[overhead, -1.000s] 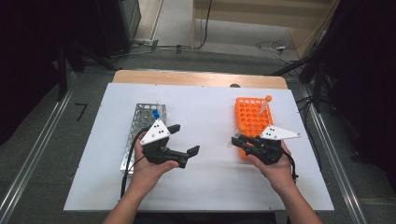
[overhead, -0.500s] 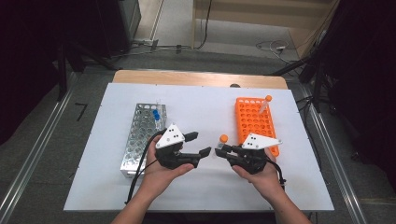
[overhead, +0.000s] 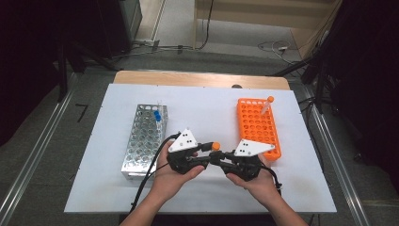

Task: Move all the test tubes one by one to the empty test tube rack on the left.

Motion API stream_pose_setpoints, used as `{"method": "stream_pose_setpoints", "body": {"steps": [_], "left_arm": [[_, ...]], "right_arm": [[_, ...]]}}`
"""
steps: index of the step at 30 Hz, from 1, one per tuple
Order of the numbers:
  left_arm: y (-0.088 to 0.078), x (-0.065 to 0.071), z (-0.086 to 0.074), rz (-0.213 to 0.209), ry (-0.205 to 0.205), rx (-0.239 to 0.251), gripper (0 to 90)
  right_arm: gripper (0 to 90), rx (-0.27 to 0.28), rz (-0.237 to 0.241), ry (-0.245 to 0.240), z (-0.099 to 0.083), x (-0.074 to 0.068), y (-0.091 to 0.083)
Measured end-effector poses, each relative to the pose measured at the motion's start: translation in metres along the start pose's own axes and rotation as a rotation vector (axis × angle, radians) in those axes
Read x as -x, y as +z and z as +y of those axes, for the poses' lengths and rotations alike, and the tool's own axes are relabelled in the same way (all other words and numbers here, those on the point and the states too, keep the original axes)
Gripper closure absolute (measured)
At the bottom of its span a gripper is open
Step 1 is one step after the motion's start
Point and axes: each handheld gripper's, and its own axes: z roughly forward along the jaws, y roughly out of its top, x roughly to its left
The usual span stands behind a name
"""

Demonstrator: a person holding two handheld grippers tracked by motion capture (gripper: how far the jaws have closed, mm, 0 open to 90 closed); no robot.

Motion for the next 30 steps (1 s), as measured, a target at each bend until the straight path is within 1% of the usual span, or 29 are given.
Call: {"method": "stream_pose_setpoints", "body": {"steps": [2, 3, 6, 8, 10, 13, 14, 15, 16, 19, 20, 22, 23, 24, 26, 28, 29, 30], "left_arm": [[0.0, 0.0, 0.0, -0.006, 0.006, -0.004, 68.5], [0.0, 0.0, -0.001, 0.003, 0.013, -0.005, 70.2], [-0.002, 0.0, -0.001, 0.013, 0.025, -0.007, 73.2], [-0.002, 0.0, -0.001, 0.02, 0.035, -0.01, 74.2], [-0.003, 0.0, 0.0, 0.024, 0.035, -0.012, 74.5], [-0.005, -0.001, 0.0, 0.025, 0.035, -0.006, 74.7], [-0.006, -0.002, 0.001, 0.021, 0.029, 0.002, 74.7], [-0.007, -0.002, 0.001, 0.027, 0.027, 0.009, 74.8], [-0.009, -0.003, 0.002, 0.031, 0.026, 0.012, 74.8], [-0.017, -0.008, 0.004, 0.05, 0.017, 0.03, 74.7], [-0.021, -0.011, 0.005, 0.057, 0.012, 0.036, 74.8], [-0.029, -0.016, 0.006, 0.078, 0.008, 0.047, 74.8], [-0.034, -0.02, 0.006, 0.091, 0.005, 0.055, 74.8], [-0.037, -0.022, 0.006, 0.1, 0.002, 0.057, 74.8], [-0.045, -0.028, 0.007, 0.13, 0.0, 0.064, 74.8], [-0.054, -0.034, 0.007, 0.152, -0.007, 0.077, 74.8], [-0.058, -0.037, 0.007, 0.166, -0.012, 0.084, 74.8], [-0.064, -0.04, 0.007, 0.184, -0.016, 0.09, 74.8]], "right_arm": [[72.7, -0.004, 0.001, -0.007, 0.0, -0.002, 0.001], [72.7, -0.004, 0.002, -0.009, 0.0, -0.002, 0.001], [72.7, -0.006, 0.004, -0.004, 0.0, -0.002, 0.001], [72.7, -0.006, 0.004, -0.004, 0.0, -0.002, 0.001], [72.7, -0.006, 0.002, -0.003, 0.0, -0.003, 0.002], [72.3, 0.002, 0.001, -0.008, 0.0, -0.003, 0.002], [71.9, 0.004, 0.002, -0.007, 0.0, -0.003, 0.002], [70.9, 0.012, 0.002, -0.002, 0.0, -0.002, 0.001], [67.2, 0.02, 0.007, 0.003, 0.0, -0.001, -0.001], [55.8, 0.034, -0.002, 0.019, 0.0, 0.005, -0.006], [50.8, 0.039, -0.007, 0.019, -0.001, 0.007, -0.007], [42.1, 0.051, -0.024, 0.032, -0.002, 0.012, -0.012], [34.8, 0.06, -0.035, 0.036, -0.002, 0.015, -0.015], [29.2, 0.064, -0.057, 0.041, -0.003, 0.018, -0.019], [19.5, 0.067, -0.073, 0.049, -0.004, 0.022, -0.024], [12.8, 0.069, -0.095, 0.061, -0.007, 0.027, -0.03], [8.5, 0.069, -0.1, 0.06, -0.009, 0.029, -0.034], [7.3, 0.072, -0.104, 0.06, -0.011, 0.031, -0.037]]}}
